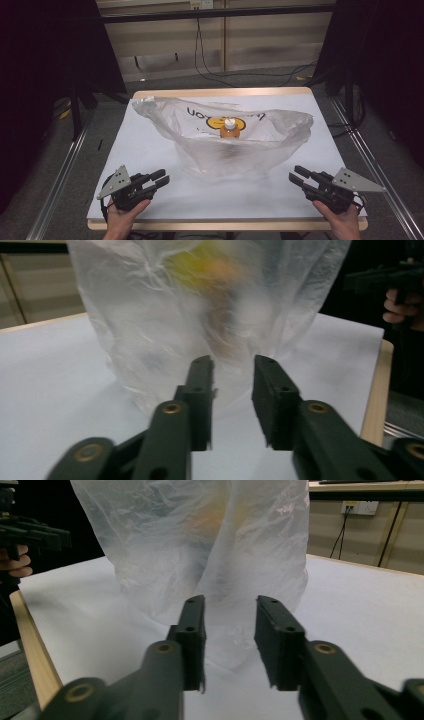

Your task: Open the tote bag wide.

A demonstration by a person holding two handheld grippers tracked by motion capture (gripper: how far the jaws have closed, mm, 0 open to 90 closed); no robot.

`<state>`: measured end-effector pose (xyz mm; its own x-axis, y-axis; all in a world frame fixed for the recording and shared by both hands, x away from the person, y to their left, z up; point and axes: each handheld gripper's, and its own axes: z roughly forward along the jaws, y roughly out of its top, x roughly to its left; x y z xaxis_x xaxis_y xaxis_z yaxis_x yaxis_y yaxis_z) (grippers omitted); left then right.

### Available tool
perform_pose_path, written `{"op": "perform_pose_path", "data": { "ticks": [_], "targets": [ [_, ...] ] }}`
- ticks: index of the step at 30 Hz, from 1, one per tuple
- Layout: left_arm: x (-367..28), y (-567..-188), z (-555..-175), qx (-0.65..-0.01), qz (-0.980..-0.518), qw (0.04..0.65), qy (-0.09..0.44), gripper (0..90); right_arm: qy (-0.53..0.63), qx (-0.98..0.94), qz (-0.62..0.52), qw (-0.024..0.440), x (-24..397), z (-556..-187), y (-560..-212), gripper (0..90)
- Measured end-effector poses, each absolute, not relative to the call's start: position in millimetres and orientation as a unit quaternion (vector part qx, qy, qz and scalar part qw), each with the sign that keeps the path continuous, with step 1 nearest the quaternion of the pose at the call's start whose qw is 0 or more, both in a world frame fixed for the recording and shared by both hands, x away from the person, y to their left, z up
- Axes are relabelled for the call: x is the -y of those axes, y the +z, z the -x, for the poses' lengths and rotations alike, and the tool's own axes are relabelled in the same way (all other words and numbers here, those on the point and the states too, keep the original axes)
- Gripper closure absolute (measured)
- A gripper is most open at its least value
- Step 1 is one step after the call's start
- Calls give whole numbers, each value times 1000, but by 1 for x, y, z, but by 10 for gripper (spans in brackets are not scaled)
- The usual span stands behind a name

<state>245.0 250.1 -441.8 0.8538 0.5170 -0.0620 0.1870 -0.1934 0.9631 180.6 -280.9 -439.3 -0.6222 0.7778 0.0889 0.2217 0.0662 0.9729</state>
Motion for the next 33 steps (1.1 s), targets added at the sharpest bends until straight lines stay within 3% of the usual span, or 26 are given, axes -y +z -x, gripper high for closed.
{"op": "perform_pose_path", "data": {
  "ticks": [3,4,7,21,33],
  "targets": [
    [-247,-440,-244,-226,-766,583,150,791,585,-689,-358,234,281,-180,-437,787],
    [-244,-438,-243,-226,-769,582,138,815,589,-690,-354,228,280,-181,-436,842],
    [-241,-436,-243,-221,-775,579,124,872,590,-695,-347,221,279,-183,-434,898],
    [-234,-422,-247,-219,-768,599,65,900,594,-707,-338,182,265,-188,-418,900],
    [-214,-407,-253,-204,-780,587,74,900,600,-714,-322,165,256,-195,-400,900]
  ]
}}
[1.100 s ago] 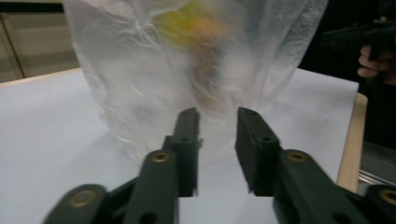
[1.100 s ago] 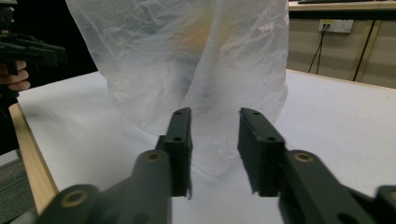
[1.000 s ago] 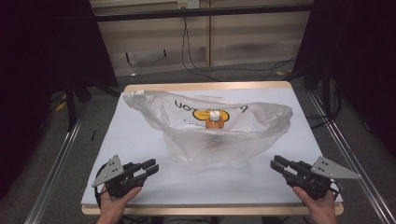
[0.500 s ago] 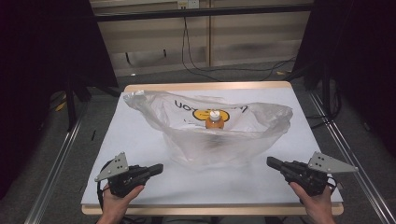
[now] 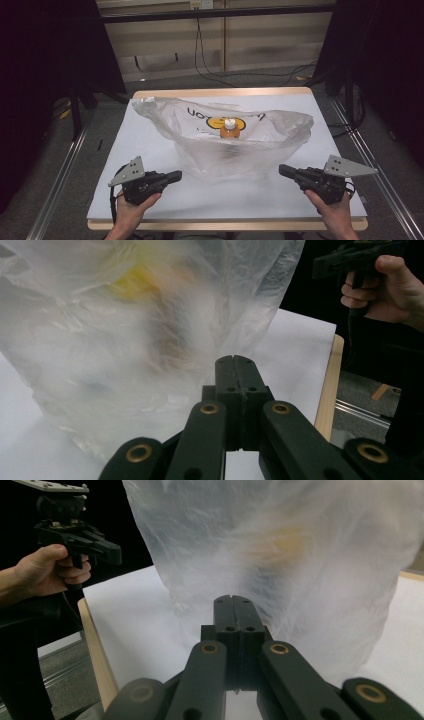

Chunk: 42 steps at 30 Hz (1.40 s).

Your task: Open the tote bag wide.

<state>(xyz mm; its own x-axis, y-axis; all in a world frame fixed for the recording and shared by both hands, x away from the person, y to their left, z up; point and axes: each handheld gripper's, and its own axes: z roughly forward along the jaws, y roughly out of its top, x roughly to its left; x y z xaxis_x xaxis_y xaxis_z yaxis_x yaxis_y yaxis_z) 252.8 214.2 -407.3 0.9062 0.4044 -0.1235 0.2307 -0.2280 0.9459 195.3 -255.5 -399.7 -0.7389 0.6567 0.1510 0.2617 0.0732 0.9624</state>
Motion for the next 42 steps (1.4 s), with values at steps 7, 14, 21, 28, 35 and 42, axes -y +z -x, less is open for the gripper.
{"op": "perform_pose_path", "data": {
  "ticks": [7,14,21,28,35,42],
  "targets": [
    [-203,-393,-255,-186,-777,596,78,900,609,-715,-300,167,250,-199,-381,900],
    [-193,-383,-259,-175,-773,605,79,900,621,-712,-285,163,244,-204,-366,900],
    [-187,-369,-261,-166,-769,611,87,900,630,-710,-272,157,235,-213,-350,900],
    [-182,-346,-264,-150,-761,624,98,900,635,-708,-256,172,228,-216,-325,900],
    [-178,-333,-271,-145,-748,640,101,900,641,-703,-250,182,222,-223,-307,900],
    [-171,-312,-279,-131,-734,657,108,900,648,-692,-253,191,216,-238,-295,900]
  ]
}}
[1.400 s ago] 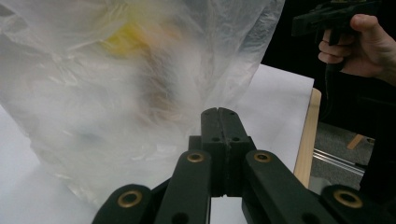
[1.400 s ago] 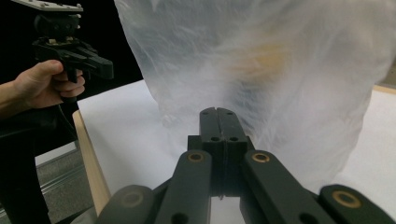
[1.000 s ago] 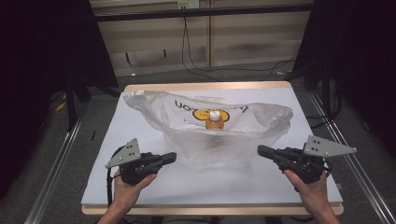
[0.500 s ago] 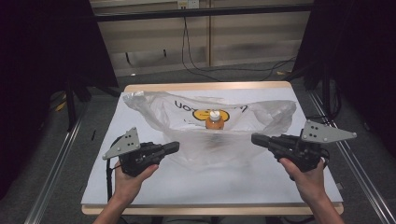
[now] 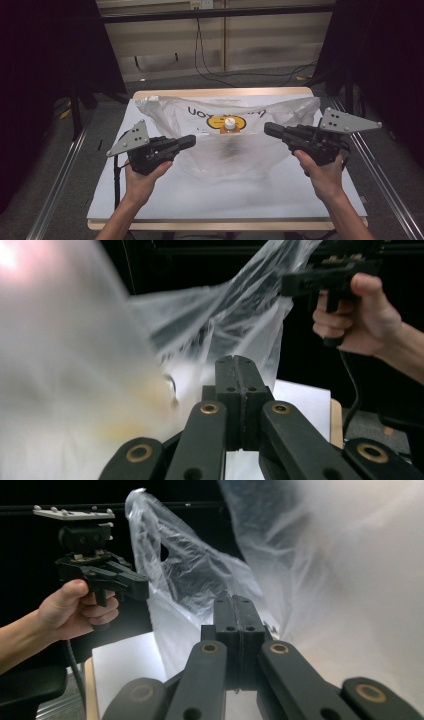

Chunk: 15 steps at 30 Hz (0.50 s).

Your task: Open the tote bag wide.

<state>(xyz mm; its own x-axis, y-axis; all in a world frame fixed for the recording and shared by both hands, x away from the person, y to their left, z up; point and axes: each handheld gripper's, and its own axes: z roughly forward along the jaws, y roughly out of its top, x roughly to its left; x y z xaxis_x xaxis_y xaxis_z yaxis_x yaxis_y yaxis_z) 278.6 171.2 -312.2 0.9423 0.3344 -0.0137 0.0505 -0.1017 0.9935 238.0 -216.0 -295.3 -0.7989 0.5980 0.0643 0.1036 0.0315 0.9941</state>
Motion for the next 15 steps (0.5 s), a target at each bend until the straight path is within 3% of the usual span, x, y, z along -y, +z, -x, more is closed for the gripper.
{"op": "perform_pose_path", "data": {
  "ticks": [8,15],
  "targets": [
    [-159,-295,-295,-142,-715,672,130,900,658,-676,-259,205,203,-256,-285,900],
    [-152,-306,-323,-176,-724,655,128,900,646,-675,-280,221,189,-279,-288,900]
  ]
}}
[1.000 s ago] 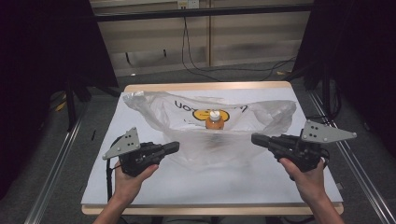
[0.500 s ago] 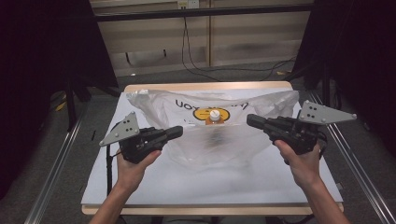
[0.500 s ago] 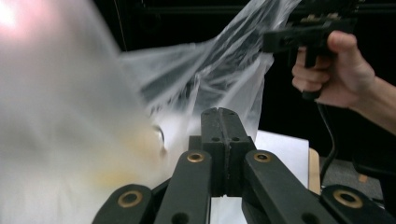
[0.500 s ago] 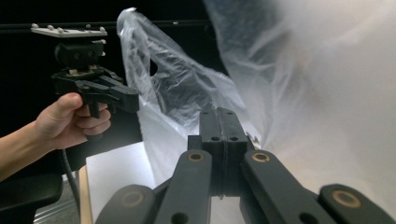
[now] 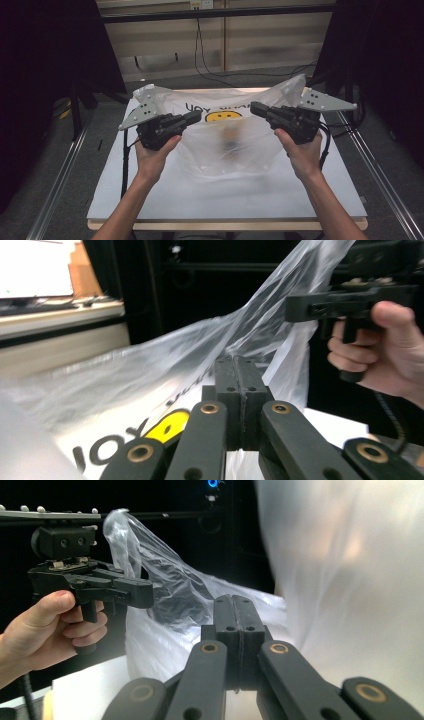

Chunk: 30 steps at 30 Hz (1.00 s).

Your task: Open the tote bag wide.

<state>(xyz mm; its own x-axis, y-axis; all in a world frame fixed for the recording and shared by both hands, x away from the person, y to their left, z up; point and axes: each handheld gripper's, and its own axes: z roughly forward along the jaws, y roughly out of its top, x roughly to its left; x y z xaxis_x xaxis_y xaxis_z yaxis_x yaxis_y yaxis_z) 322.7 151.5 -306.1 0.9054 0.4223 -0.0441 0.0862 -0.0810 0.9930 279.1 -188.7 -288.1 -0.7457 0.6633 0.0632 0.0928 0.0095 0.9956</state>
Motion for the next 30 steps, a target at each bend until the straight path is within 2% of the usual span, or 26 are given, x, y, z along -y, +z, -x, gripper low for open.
{"op": "perform_pose_path", "data": {
  "ticks": [8,17,30],
  "targets": [
    [-146,-324,-347,-194,-743,630,115,900,627,-686,-306,206,182,-305,-305,900],
    [-141,-353,-368,-214,-763,603,94,900,615,-686,-339,190,195,-323,-336,900],
    [-127,-393,-379,-217,-790,569,71,900,593,-698,-363,175,202,-339,-375,900]
  ]
}}
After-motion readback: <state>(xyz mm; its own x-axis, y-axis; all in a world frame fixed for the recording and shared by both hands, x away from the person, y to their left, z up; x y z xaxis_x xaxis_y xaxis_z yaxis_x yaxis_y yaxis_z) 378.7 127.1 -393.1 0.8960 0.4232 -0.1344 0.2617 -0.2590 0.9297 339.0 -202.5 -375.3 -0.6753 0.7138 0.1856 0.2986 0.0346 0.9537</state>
